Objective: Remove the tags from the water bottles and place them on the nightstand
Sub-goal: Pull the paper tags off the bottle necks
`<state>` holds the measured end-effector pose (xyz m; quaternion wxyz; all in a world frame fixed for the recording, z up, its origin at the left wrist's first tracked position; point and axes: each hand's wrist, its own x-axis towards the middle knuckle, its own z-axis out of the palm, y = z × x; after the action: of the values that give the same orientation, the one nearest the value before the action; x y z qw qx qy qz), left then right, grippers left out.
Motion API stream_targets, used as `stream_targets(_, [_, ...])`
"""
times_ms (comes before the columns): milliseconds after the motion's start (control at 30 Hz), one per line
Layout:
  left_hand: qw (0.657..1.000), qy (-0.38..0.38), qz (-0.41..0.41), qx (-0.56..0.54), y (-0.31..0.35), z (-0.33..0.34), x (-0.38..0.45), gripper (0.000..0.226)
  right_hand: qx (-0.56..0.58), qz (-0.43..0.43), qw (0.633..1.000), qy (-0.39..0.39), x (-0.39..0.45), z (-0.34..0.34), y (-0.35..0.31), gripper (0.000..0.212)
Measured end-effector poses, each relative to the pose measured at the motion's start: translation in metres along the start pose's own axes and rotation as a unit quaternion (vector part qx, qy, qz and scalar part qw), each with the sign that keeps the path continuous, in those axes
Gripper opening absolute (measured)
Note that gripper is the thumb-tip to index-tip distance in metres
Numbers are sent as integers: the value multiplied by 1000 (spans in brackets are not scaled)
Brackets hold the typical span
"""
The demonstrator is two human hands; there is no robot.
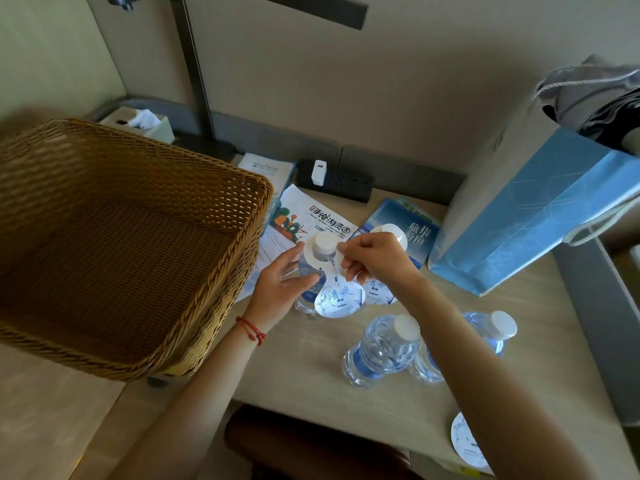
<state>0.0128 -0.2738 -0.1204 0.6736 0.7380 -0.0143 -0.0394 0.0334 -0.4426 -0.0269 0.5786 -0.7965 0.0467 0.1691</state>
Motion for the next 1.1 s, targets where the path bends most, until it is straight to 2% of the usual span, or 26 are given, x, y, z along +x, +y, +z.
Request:
stream_targets(200, [1000, 11, 12, -3, -3, 0, 1, 57, 62, -21, 998, -9, 0, -4, -4, 17])
stream_targets(633, [1000, 10, 15, 11, -2, -1, -3, 58, 70, -72, 995, -25, -8, -2, -14, 15])
stream_targets(967, [996, 72, 43, -7, -3, -13, -50, 74, 62, -112, 991, -42, -47, 14, -24, 19])
stream_targets(1000, [996, 80, 37, -8, -4, -15, -57, 67, 58, -109, 991, -48, -49, 18, -22, 21])
stream_targets(1100, [994, 103, 21, -11, -10, -21, -76, 23, 54, -98, 992, -55, -54, 31, -13, 25])
